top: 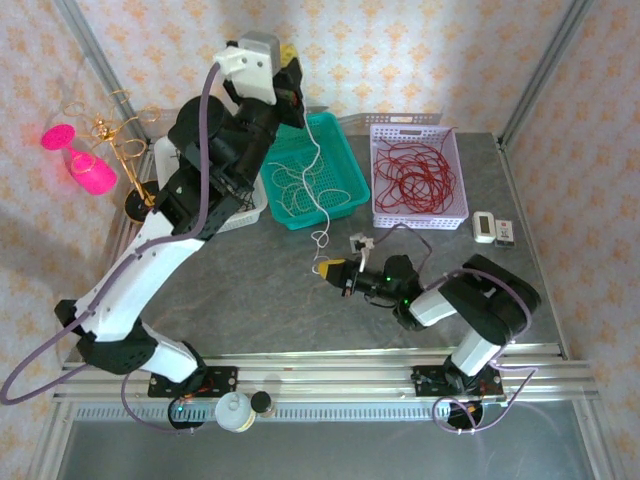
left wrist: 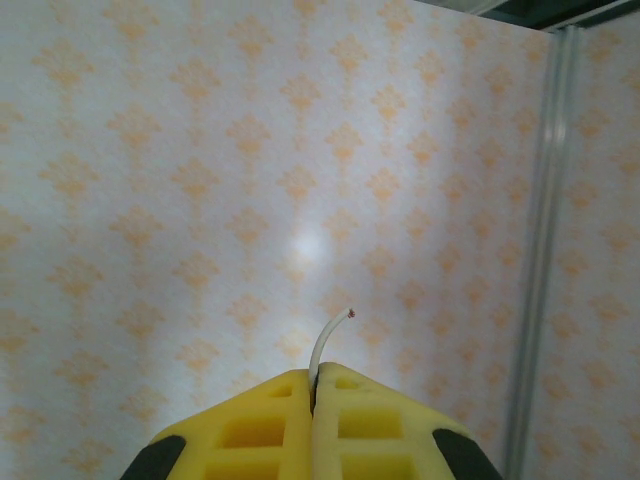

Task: Untangle the cables

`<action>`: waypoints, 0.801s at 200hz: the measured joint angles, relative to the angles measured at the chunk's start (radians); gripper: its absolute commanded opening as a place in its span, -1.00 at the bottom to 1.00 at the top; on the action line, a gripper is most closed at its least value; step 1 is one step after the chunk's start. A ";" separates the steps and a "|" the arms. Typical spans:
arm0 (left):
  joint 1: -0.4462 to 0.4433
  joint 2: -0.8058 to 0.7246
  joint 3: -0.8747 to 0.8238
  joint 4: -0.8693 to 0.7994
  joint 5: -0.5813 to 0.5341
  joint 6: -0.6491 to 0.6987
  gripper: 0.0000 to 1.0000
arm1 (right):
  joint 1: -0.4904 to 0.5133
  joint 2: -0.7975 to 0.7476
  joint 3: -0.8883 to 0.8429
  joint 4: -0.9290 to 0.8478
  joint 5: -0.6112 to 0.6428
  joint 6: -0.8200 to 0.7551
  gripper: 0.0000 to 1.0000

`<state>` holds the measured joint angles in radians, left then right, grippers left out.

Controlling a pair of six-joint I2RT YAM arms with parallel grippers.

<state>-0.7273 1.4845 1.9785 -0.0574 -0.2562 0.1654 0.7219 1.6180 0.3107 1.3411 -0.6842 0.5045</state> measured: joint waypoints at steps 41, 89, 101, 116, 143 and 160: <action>0.134 0.083 0.097 0.013 -0.013 0.005 -1.00 | 0.011 -0.181 -0.064 -0.183 0.050 -0.081 -1.00; 0.254 0.147 0.143 0.024 -0.014 -0.003 -1.00 | 0.015 -0.486 -0.154 -0.447 0.163 -0.128 -1.00; 0.289 0.155 0.143 0.024 -0.013 -0.012 -1.00 | 0.015 -0.580 -0.173 -0.517 0.201 -0.129 -1.00; 0.336 0.161 0.143 0.023 -0.010 -0.030 -1.00 | 0.015 -0.696 -0.186 -0.608 0.248 -0.133 -1.00; 0.415 0.161 0.145 0.022 0.012 -0.070 -1.00 | 0.015 -0.858 -0.189 -0.770 0.304 -0.168 -0.96; 0.444 0.165 0.157 0.021 0.032 -0.091 -1.00 | 0.015 -0.904 -0.183 -0.872 0.333 -0.193 -1.00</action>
<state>-0.2832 1.6497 2.1357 -0.0368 -0.2241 0.0742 0.7372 0.7143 0.1272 0.4690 -0.3508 0.3115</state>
